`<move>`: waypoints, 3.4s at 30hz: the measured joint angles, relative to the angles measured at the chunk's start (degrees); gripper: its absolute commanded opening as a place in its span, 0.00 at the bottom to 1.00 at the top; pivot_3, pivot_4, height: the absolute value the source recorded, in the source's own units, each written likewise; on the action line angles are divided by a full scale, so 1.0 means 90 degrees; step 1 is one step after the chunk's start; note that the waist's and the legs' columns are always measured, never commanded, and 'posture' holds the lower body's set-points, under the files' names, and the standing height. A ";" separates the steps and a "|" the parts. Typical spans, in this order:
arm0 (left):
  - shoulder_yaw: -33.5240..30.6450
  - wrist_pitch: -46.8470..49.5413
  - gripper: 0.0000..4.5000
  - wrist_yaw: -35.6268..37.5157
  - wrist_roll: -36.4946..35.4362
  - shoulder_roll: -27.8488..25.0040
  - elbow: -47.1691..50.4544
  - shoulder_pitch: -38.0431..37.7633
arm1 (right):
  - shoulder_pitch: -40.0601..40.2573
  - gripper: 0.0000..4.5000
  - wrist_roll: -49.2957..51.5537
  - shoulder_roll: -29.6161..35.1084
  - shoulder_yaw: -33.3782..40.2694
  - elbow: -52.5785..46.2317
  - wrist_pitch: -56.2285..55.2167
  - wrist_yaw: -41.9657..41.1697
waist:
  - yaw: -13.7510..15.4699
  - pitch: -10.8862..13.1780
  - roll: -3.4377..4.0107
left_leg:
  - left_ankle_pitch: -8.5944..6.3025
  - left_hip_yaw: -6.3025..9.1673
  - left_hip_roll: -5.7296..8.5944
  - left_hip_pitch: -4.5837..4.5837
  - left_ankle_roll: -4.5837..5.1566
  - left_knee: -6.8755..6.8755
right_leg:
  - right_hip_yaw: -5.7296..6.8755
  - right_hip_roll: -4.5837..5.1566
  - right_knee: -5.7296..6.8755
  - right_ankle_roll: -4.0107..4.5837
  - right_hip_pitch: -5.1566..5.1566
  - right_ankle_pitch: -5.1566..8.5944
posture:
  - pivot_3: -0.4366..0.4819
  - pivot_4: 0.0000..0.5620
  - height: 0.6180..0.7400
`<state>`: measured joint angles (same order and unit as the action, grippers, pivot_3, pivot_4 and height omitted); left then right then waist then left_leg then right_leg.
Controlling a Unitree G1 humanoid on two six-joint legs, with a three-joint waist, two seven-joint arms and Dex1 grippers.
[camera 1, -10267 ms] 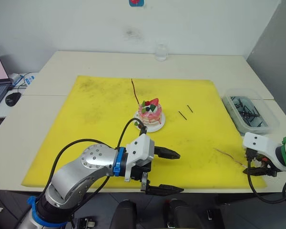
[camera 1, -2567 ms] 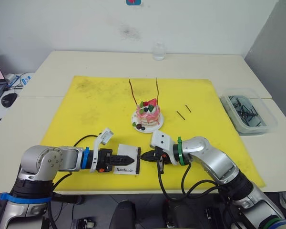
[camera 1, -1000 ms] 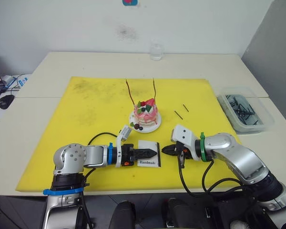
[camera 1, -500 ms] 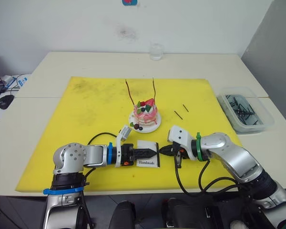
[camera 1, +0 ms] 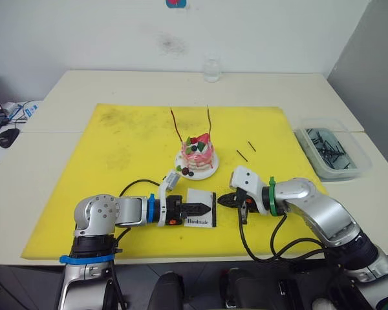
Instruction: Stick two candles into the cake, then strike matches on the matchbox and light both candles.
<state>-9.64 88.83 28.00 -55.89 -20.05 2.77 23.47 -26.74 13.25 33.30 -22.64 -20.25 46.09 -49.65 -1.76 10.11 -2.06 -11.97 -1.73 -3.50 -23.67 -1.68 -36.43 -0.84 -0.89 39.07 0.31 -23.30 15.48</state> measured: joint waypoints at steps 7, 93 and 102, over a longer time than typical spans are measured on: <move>0.0028 -0.0074 0.01 0.0040 -0.0005 -0.0004 0.0005 -0.0024 | 0.0014 0.00 0.0170 -0.0010 0.0422 -0.0199 0.0219 0.0256 | 0.0001 0.0000 0.0001 | 0.0000 0.0000 0.0000 -0.0001 0.0000 0.0000 | -0.0001 0.0001 0.0000 0.0000 0.0001 0.0000 | 0.48 0.27 1.00; -0.0516 -0.1768 0.00 -0.0805 -0.1538 -0.1007 0.2026 -0.0911 | 0.0590 0.21 -0.0556 -0.2146 0.2108 0.0854 -0.1155 0.3111 | -0.0004 0.0004 -0.0001 | 0.0000 -0.0014 -0.0005 -0.0015 -0.0001 0.0012 | -0.0013 0.0005 -0.0008 0.0001 -0.0019 0.0002 | 0.48 0.27 1.00; -0.0451 -0.1872 0.00 -0.0799 -0.1535 -0.1055 0.1904 -0.0857 | -0.0054 0.52 -0.0854 -0.2155 0.1836 0.2623 -0.1996 0.2927 | 0.0003 0.0004 -0.0002 | 0.0000 -0.0017 -0.0005 -0.0024 -0.0001 0.0013 | -0.0017 0.0005 -0.0014 0.0001 -0.0023 0.0002 | 0.48 0.27 1.00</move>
<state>-13.70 71.98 20.81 -69.71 -29.55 19.91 15.75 -27.23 5.57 13.90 -6.12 3.36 28.13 -23.30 -1.73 10.14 -2.07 -11.97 -1.88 -3.55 -23.89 -1.68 -36.31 -1.00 -0.84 38.94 0.32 -23.50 15.51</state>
